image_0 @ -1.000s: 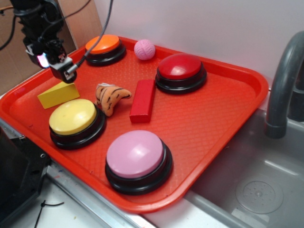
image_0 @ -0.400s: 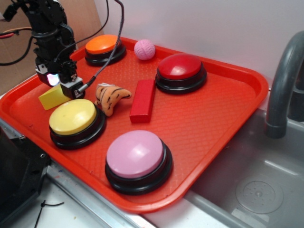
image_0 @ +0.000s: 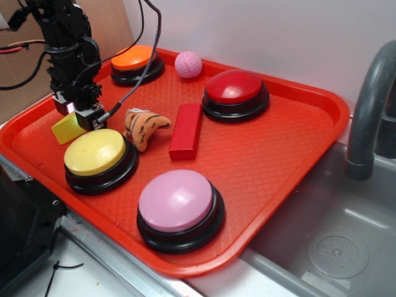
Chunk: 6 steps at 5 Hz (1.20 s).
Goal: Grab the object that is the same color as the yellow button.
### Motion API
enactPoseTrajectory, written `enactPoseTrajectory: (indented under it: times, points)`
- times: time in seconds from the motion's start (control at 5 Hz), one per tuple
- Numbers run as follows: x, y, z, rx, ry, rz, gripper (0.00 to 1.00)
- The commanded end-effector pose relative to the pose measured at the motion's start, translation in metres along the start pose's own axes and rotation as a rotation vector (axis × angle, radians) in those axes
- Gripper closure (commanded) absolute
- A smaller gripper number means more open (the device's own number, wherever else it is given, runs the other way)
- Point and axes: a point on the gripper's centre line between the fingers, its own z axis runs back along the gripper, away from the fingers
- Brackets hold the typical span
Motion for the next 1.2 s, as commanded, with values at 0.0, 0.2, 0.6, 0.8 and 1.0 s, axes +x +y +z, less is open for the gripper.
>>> enactPoseTrajectory:
  times: [0.0, 0.2, 0.6, 0.8, 1.0]
  points:
    - [0.016, 0.000, 0.037, -0.009, 0.071, 0.148, 1.00]
    - [0.019, -0.008, 0.086, -0.025, 0.004, 0.174, 1.00]
    - [0.018, -0.037, 0.140, -0.024, -0.111, 0.083, 1.00]
    - [0.016, -0.056, 0.164, -0.022, -0.179, 0.019, 1.00]
    - [0.017, -0.074, 0.177, -0.006, -0.221, -0.019, 1.00]
